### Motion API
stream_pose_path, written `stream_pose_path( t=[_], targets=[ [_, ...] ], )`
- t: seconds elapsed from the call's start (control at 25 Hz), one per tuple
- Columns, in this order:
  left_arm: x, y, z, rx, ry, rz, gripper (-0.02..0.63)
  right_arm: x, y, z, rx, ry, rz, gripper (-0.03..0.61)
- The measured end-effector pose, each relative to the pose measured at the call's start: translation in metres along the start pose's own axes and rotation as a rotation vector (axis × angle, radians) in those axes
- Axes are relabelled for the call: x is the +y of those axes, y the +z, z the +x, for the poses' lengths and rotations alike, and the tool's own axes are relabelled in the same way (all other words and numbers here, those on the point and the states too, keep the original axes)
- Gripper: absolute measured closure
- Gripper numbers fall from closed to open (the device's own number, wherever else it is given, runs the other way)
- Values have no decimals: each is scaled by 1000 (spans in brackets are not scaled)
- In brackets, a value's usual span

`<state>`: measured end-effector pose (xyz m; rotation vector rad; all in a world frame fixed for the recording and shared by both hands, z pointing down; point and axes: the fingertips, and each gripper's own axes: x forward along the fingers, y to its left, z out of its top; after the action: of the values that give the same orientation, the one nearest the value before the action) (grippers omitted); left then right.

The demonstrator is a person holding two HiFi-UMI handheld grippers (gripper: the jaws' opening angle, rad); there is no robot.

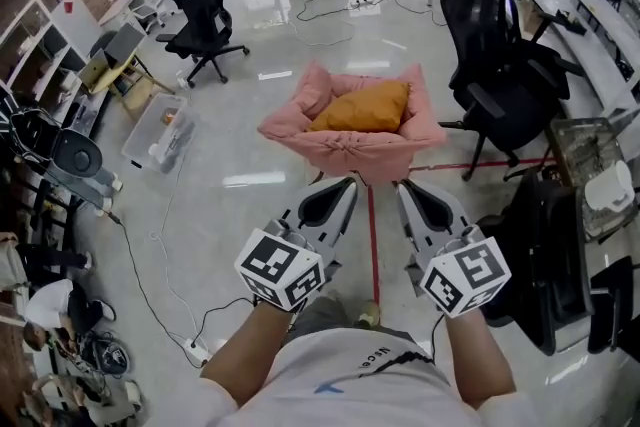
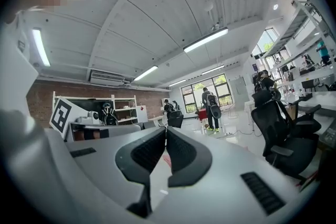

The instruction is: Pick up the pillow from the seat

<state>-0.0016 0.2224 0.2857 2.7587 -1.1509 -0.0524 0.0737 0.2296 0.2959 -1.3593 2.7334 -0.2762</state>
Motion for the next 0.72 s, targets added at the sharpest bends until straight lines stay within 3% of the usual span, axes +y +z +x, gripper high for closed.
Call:
stream_pose_path(
  t=[0.36, 0.72],
  targets=[
    [3, -9, 29, 17, -20, -1, 603, -23, -7, 13, 15, -10, 8, 561],
    [54, -17, 76, 20, -31, -9, 603, -65, -14, 65, 46, -58, -10, 561]
  ],
)
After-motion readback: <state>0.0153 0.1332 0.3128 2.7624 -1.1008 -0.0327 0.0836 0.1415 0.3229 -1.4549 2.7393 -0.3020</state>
